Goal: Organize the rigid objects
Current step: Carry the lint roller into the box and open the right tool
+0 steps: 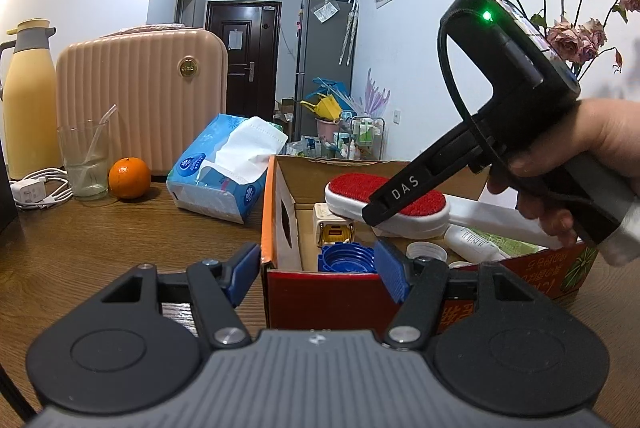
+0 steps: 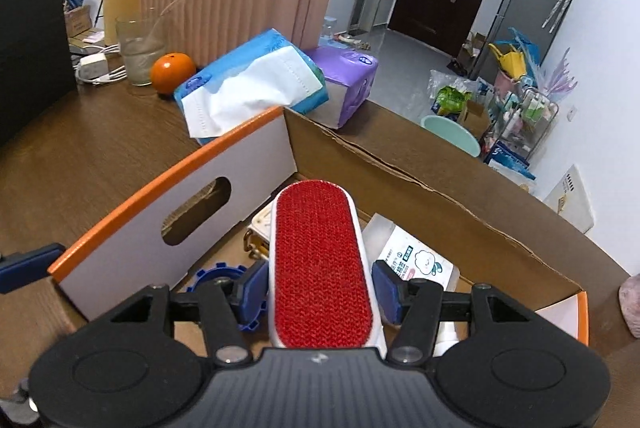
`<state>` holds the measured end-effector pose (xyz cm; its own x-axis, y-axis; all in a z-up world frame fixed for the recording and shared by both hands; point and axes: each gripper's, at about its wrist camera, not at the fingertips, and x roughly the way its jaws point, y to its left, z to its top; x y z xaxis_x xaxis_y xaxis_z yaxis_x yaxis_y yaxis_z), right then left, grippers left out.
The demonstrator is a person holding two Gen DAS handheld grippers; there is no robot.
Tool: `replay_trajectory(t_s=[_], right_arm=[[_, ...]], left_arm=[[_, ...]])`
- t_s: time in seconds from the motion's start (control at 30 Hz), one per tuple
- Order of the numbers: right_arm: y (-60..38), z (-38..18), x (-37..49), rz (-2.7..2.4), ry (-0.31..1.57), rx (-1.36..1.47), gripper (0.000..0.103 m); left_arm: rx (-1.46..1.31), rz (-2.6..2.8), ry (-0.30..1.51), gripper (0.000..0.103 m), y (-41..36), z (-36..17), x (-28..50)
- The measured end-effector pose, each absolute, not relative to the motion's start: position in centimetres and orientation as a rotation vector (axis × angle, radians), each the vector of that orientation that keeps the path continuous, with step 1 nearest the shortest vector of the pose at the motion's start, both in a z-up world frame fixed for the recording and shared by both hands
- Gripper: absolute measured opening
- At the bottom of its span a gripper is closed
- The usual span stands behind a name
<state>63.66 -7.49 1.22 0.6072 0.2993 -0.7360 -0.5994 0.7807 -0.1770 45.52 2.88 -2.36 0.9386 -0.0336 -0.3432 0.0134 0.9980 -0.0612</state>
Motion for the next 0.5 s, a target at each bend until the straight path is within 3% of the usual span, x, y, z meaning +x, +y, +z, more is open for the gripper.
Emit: replay_trajectory(t_s=[0.17, 0.5], right_arm=[[-9.5, 1.7, 62.9, 0.553, 0.745, -0.37, 0.066], [-17.8, 3.8, 59.7, 0.492, 0.693, -0.258, 0.067]], left_arm=[[-0.061, -0.024, 0.353, 0.064, 3.0, -2.4, 45.5], [-0.064, -0.022, 0.353, 0.066, 2.9, -2.4, 45.5]])
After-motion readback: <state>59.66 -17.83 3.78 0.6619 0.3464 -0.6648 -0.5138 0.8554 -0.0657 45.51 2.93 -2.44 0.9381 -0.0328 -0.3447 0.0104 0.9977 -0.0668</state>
